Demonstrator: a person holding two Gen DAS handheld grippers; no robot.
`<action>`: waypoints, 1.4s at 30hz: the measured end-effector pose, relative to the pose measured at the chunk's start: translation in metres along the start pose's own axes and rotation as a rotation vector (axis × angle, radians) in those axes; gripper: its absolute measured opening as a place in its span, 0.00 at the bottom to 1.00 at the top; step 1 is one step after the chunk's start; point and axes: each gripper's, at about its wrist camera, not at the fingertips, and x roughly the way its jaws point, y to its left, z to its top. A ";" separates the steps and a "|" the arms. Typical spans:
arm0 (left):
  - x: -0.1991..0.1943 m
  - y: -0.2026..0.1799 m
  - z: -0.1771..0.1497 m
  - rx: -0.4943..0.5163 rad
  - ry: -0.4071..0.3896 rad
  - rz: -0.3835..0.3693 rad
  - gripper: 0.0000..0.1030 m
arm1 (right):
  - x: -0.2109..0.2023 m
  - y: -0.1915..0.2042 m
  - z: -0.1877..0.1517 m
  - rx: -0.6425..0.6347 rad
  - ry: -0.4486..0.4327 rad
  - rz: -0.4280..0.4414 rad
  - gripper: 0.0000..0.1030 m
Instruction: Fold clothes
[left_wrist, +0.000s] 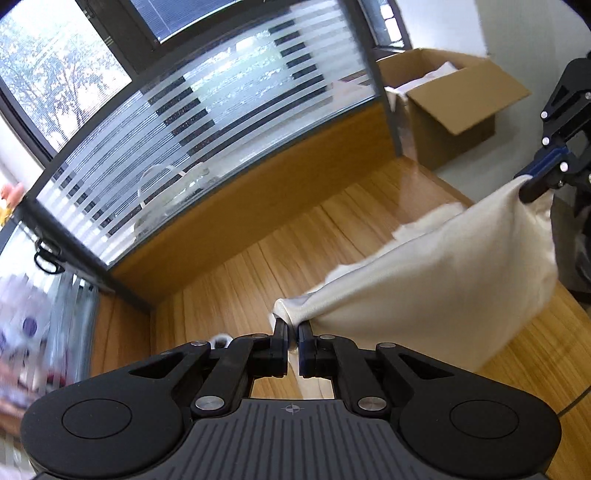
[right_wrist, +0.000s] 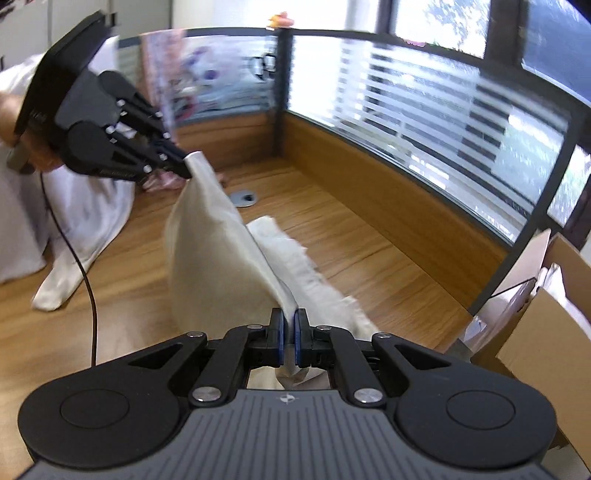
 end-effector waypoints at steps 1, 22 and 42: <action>0.010 0.002 0.005 -0.009 0.014 0.001 0.07 | 0.006 -0.014 0.004 0.018 0.003 0.006 0.06; 0.181 0.026 0.044 -0.134 0.297 -0.018 0.08 | 0.163 -0.145 0.021 0.158 0.166 0.114 0.06; 0.178 0.050 0.027 -0.394 0.308 0.061 0.32 | 0.178 -0.150 0.014 0.150 0.174 0.079 0.28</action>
